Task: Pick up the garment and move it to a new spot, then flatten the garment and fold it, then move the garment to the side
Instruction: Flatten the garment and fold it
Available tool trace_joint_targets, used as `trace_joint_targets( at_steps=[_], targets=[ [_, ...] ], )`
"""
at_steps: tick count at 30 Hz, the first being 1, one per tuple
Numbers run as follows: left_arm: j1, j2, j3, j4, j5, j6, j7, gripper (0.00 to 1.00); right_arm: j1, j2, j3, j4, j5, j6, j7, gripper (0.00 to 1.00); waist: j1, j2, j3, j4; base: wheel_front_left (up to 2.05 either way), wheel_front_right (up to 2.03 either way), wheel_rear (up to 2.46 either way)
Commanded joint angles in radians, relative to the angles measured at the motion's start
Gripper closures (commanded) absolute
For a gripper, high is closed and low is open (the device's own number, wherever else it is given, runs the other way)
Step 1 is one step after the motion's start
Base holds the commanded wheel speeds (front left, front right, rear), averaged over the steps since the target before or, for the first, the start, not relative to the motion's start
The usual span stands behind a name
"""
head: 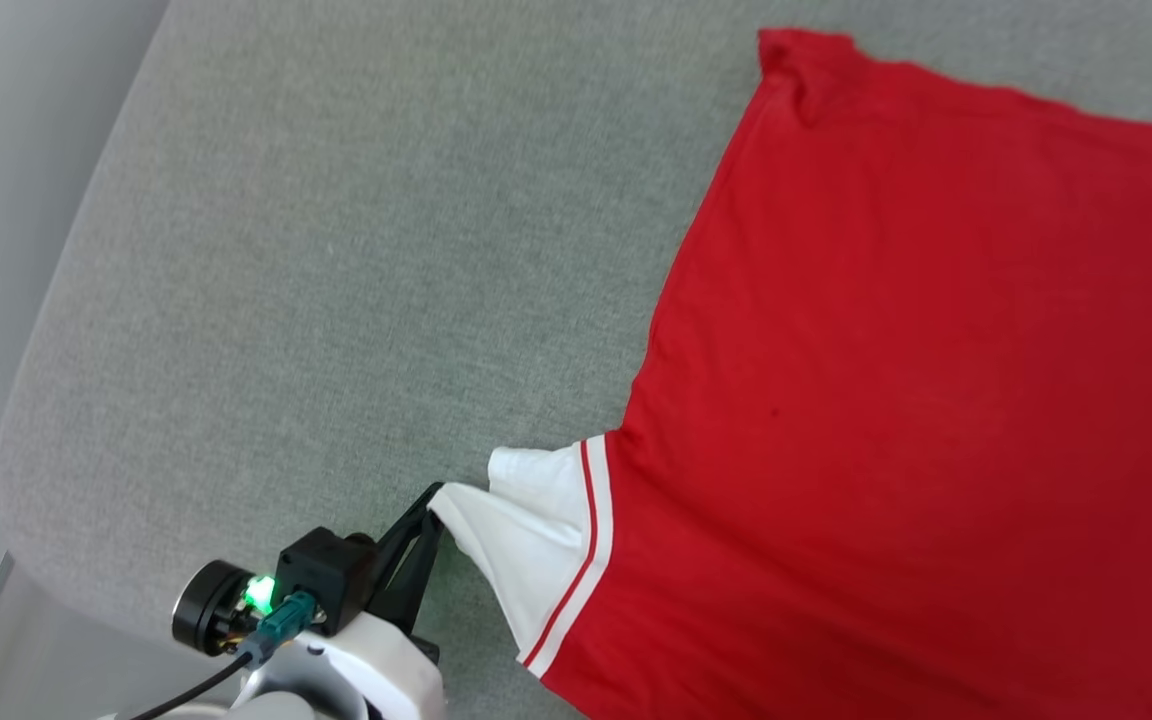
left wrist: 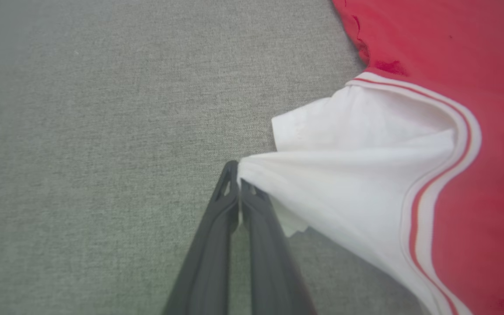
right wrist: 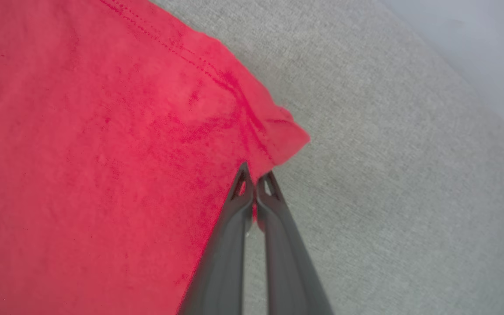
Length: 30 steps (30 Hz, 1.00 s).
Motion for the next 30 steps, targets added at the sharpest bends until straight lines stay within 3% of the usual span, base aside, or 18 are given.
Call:
trace_joint_targets(
  at_steps=[1, 6, 10, 15, 19, 23, 30],
  targets=[
    [0.014, 0.006, 0.006, 0.003, -0.005, 0.005, -0.004, 1.0, 0.017, -0.01, 0.012, -0.012, 0.01, -0.001, -0.019, 1.0, -0.0001, 0.0, -0.056, -0.033, 0.0, 0.0, 0.0],
    [0.057, 0.027, 0.01, 0.007, -0.025, 0.014, -0.005, 1.0, 0.067, -0.081, 0.089, -0.113, 0.062, -0.001, -0.076, 1.0, -0.0001, 0.0, -0.148, -0.08, 0.0, 0.0, 0.0],
    [0.095, 0.046, 0.01, 0.004, -0.037, 0.026, -0.005, 1.0, 0.159, -0.177, 0.145, -0.22, 0.117, -0.001, -0.114, 1.0, -0.0001, 0.0, -0.209, -0.117, 0.0, 0.0, 0.0],
    [0.141, 0.071, 0.014, -0.008, -0.05, 0.044, -0.005, 1.0, 0.339, -0.301, 0.171, -0.314, 0.198, -0.001, -0.159, 1.0, -0.0001, 0.0, -0.259, -0.167, 0.0, 0.0, 0.0],
    [0.173, 0.09, 0.019, -0.02, -0.06, 0.058, -0.006, 1.0, 0.524, -0.364, 0.175, -0.342, 0.252, -0.001, -0.221, 1.0, -0.0001, 0.0, -0.28, -0.209, 0.0, 0.0, 0.0],
    [0.191, 0.101, 0.026, -0.028, -0.066, 0.068, -0.007, 1.0, 0.712, -0.376, 0.17, -0.328, 0.288, -0.001, -0.295, 1.0, -0.0001, 0.0, -0.285, -0.244, 0.0, 0.0, 0.0],
    [0.208, 0.111, 0.032, -0.033, -0.07, 0.073, -0.008, 1.0, 0.991, -0.311, 0.142, -0.272, 0.316, -0.001, -0.408, 1.0, -0.0001, 0.0, -0.292, -0.283, 0.0, 0.0, 0.0]
  ],
)
